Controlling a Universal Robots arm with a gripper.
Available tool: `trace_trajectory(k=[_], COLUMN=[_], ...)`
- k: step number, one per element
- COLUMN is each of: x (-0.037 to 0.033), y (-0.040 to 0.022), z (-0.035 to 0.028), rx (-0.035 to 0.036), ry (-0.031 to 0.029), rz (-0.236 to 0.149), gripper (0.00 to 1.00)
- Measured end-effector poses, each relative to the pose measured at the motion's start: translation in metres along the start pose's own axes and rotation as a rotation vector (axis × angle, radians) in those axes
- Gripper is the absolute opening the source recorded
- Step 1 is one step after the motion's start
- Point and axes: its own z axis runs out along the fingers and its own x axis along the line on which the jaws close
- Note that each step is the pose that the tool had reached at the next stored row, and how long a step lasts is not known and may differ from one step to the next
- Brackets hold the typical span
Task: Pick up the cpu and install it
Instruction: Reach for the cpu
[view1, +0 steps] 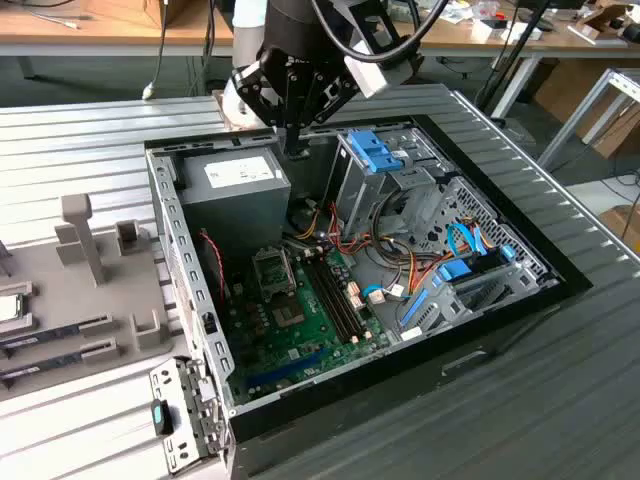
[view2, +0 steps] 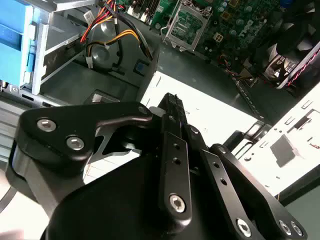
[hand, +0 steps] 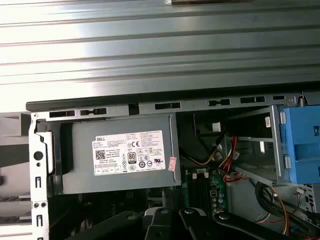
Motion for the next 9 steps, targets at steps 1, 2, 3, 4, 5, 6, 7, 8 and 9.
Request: trace_trajectory(k=[1, 2, 3, 4, 5, 6, 7, 8, 9], x=[0.0, 0.0003, 0.0008, 0.0015, 0.0019, 0.0023, 0.0028, 0.003, 0.0032], y=[0.0, 0.0, 0.0, -0.0001, -0.0001, -0.0002, -0.0002, -0.0002, -0.0002], z=[0.0, 0.0, 0.0, -0.0001, 0.0, 0.0, -0.0001, -0.0001, -0.0001], rx=[0.0, 0.0, 0.0, 0.0, -0.0001, -0.0001, 0.0, 0.0001, 0.0], ry=[0.0, 0.0, 0.0, 0.0, 0.0, -0.0001, 0.0, 0.0, 0.0], rz=[0.0, 0.0, 0.0, 0.0, 0.0, 0.0, 0.0, 0.0, 0.0], gripper=[0.11, 0.11, 0.11, 0.11, 0.11, 0.11, 0.11, 0.11, 0.11])
